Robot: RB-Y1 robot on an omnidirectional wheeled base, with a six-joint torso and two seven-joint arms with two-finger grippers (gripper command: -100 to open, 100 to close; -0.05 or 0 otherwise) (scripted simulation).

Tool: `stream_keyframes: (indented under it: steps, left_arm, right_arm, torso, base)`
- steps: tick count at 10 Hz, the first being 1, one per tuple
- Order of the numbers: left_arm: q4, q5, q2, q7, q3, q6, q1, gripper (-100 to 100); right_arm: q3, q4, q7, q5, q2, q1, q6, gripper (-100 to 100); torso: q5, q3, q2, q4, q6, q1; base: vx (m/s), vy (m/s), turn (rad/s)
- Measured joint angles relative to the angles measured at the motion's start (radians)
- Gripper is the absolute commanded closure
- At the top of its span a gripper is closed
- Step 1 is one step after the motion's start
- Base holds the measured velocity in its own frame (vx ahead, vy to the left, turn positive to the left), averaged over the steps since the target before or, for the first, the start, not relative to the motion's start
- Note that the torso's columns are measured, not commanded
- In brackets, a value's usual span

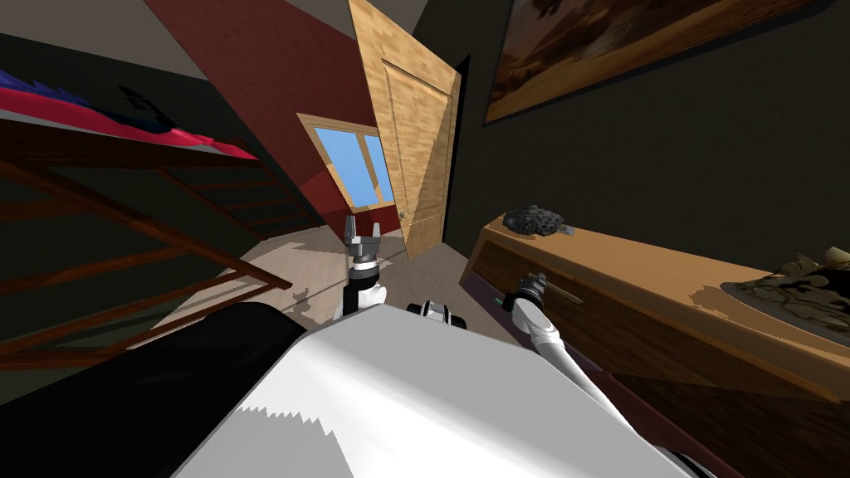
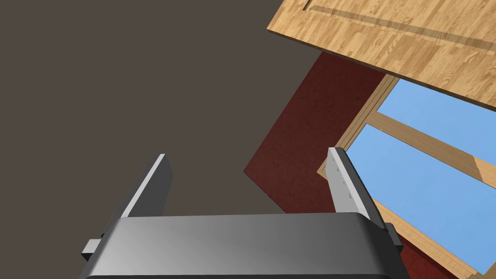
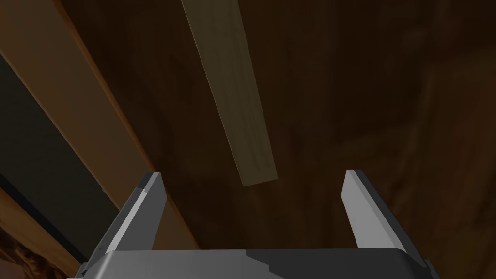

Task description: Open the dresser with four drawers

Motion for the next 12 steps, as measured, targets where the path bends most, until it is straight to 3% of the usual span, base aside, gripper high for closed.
stream_keyframes:
  steps: [1,2,8,9,12]
  left_arm:
    - [0.000,0.000,0.000,0.000,0.000,0.000,0.000,0]
    - [0.000,0.000,0.000,0.000,0.000,0.000,0.000,0]
    - [0.000,0.000,0.000,0.000,0.000,0.000,0.000,0]
    - [0.000,0.000,0.000,0.000,0.000,0.000,0.000,0]
    - [0.000,0.000,0.000,0.000,0.000,0.000,0.000,0]
  right_arm:
    - [-0.001,-0.002,0.004,-0.002,0.000,0.000,-0.003,-100]
    - [-0.001,-0.002,0.003,-0.002,0.000,0.000,-0.002,100]
    - [-0.001,-0.020,0.026,-0.019,-0.003,-0.001,-0.013,100]
    - [-0.001,-0.021,0.028,-0.020,-0.003,0.000,-0.014,-100]
    - [-0.004,-0.014,0.023,-0.022,-0.010,-0.002,-0.020,-100]
  torso:
    - [0.000,0.000,0.000,0.000,0.000,0.000]
    - [0.000,0.000,0.000,0.000,0.000,0.000]
    - [-0.001,0.001,0.001,0.000,0.000,-0.002]
    - [-0.001,-0.003,-0.005,-0.001,0.000,-0.004]
    - [-0.001,-0.003,-0.005,-0.001,0.000,-0.004]
  base:
    - [0.000,0.000,0.000]
    - [0.000,0.000,0.000]
    - [-0.117,0.103,-0.030]
    - [0.045,-0.068,0.020]
    - [0.103,-0.135,0.018]
